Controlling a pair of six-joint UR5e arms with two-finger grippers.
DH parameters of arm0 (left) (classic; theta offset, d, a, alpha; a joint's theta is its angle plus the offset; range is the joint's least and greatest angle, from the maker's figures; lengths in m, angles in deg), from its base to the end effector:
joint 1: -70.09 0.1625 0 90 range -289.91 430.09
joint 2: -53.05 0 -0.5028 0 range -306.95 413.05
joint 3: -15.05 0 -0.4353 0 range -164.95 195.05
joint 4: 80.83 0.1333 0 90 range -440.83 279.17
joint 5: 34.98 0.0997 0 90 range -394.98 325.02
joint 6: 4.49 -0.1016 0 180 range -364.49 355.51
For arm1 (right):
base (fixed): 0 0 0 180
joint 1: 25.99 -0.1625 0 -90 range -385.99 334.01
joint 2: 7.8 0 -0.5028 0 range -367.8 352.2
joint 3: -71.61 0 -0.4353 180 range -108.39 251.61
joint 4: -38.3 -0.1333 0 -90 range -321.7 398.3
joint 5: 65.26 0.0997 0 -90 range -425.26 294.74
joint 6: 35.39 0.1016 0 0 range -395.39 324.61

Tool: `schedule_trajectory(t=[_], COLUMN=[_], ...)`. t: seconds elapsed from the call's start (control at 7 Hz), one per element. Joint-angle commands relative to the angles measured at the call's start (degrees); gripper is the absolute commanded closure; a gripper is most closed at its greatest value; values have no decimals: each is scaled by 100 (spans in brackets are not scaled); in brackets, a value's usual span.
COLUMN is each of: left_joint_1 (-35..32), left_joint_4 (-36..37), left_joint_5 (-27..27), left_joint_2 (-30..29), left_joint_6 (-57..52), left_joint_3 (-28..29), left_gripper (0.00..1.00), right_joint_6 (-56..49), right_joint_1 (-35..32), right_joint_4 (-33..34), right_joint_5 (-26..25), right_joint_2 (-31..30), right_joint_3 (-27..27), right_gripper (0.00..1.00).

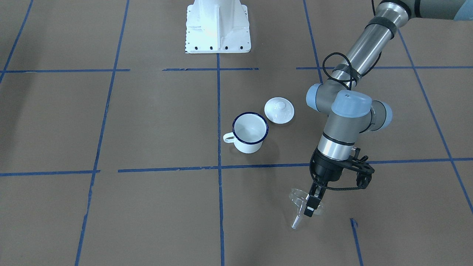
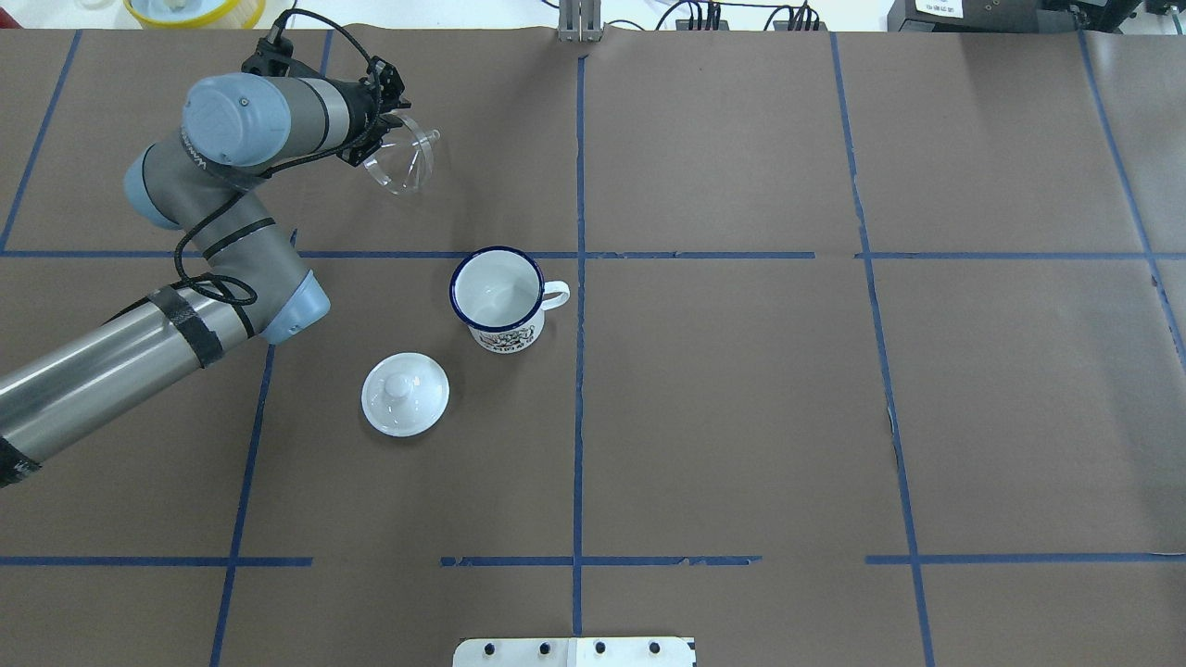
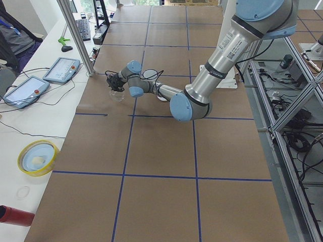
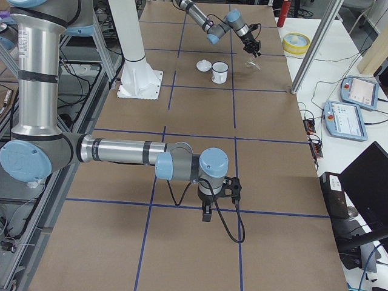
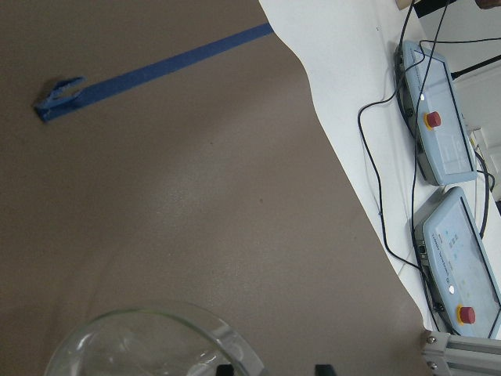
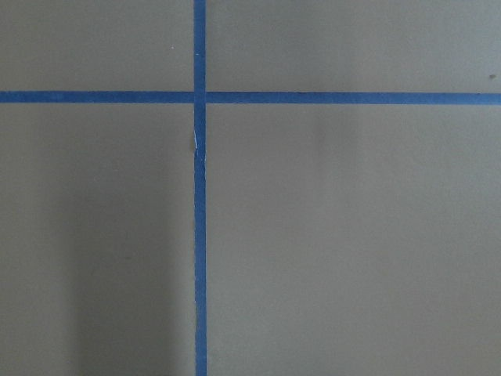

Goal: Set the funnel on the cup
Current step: 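Grasp the glass funnel's rim with the left gripper and lift it, then carry the funnel over the open mug with the left gripper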

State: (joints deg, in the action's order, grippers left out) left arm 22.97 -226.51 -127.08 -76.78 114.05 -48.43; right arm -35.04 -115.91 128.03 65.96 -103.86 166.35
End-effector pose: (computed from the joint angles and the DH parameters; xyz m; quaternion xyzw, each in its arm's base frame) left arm 0.5013 -0.7302 0.3917 0.0765 0.5613 -0.4972 0.6572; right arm 0.0657 -0.4805 0.7508 -0.0099 -0.3520 0.0054 0.9359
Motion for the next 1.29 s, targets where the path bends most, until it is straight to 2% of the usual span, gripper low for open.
schedule_trajectory(t=[0.0,0.14,0.29,0.57,0.71,0.86,1.14], left_joint_1=[-16,-59,-138,-218,-209,-201,-78], left_joint_4=[4,65,562,3189,4656,5785,7712], left_joint_5=[-10,-36,-341,-1123,-1326,-1616,-1698], left_joint_2=[-51,-60,-121,-934,-1644,-2190,-2896], left_joint_6=[-86,-104,-104,-635,-1118,-1410,-1886], left_joint_3=[-137,-477,-881,-1865,-1982,-2018,-1975], left_gripper=[100,100,100,100,100,100,100], right_joint_6=[0,0,0,0,0,0,0], right_joint_1=[0,0,0,0,0,0,0], right_joint_4=[0,0,0,0,0,0,0], right_joint_5=[0,0,0,0,0,0,0], right_joint_2=[0,0,0,0,0,0,0], right_joint_3=[0,0,0,0,0,0,9], right_gripper=[0,0,0,0,0,0,0])
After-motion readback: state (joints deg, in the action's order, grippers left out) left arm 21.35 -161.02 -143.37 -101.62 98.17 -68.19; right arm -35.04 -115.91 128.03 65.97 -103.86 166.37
